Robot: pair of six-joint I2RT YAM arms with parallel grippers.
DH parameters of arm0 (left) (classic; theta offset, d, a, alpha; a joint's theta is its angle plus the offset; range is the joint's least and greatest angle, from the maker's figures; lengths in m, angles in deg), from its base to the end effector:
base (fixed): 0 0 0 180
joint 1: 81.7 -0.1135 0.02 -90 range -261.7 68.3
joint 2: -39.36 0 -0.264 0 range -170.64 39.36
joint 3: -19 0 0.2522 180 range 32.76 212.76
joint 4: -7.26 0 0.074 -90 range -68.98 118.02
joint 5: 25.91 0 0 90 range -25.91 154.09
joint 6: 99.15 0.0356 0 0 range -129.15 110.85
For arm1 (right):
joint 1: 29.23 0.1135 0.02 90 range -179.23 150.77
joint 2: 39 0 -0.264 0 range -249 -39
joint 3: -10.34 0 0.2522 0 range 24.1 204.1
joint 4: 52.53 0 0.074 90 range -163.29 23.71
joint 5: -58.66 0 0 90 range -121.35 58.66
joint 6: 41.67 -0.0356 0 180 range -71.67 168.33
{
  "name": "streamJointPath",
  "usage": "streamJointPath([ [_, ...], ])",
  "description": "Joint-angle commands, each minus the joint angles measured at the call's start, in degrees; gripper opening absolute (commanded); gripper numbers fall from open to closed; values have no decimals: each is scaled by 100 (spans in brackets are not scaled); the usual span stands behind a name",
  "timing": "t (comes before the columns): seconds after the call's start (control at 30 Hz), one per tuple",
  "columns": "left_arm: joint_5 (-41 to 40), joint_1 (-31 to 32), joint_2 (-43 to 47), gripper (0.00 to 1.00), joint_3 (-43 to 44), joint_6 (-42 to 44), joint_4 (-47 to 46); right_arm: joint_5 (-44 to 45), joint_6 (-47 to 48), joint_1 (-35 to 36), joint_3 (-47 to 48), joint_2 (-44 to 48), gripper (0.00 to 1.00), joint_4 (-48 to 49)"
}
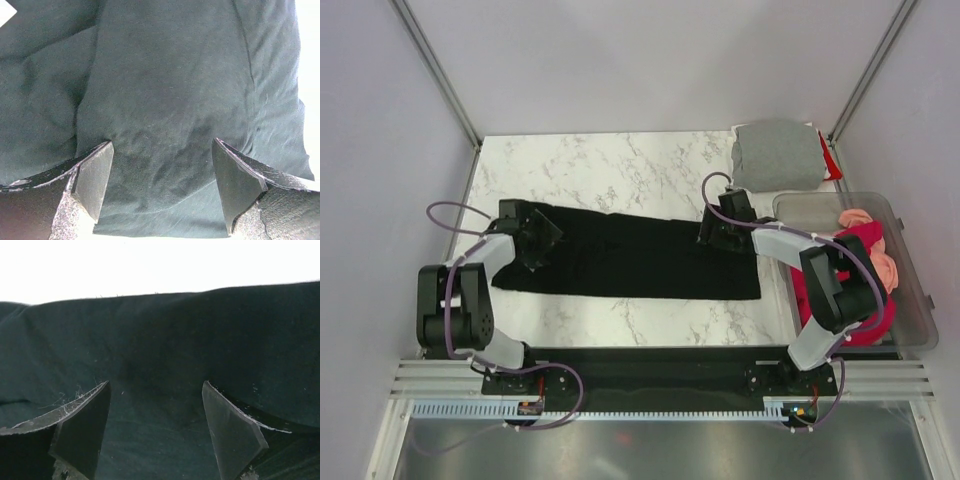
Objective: Fold and stack the t-shirts
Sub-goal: Fold the tshirt
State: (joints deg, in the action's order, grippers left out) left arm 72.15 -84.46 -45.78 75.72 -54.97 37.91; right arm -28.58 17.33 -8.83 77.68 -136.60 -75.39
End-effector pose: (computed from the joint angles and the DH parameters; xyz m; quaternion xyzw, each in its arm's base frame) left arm 0.2755 0.0083 0.1628 -0.3784 0.8840 -0.1606 0.2226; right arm 0.3179 0.1164 0.1605 0.0952 0.9436 0.1165 0.2948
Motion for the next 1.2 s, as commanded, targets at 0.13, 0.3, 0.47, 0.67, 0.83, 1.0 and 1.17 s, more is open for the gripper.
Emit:
streamJointPath([
  [0.13, -902, 215, -2098, 87, 1686, -664, -564, -530, -2255, 1400, -1891, 415, 82, 161],
  [0.3, 93, 934, -4014, 89, 4833, -588, -335, -1602, -3254, 3082, -2186, 663, 84, 1552],
  [0.47, 674, 1708, -6213, 100, 11035, 835, 2667, -1876, -2763, 3541, -1168, 1610, 89, 293],
  [0.67, 627, 1622, -4110, 100, 8631, 899, 1908, -1035, -2051, 3541, 170, 2271, 94, -1321],
  [0.83, 435, 1454, -2153, 100, 7378, 1365, 2055, -611, -2155, 3470, 66, 2281, 94, -1454],
  [1.0, -120, 1419, -33, 97, 4648, 1410, 2328, 3, -2603, 3593, -654, 2482, 90, -1375],
  [1.17, -384, 1445, 2294, 95, 1424, 962, 2390, 145, -3340, 4479, -1447, 2299, 86, -734],
])
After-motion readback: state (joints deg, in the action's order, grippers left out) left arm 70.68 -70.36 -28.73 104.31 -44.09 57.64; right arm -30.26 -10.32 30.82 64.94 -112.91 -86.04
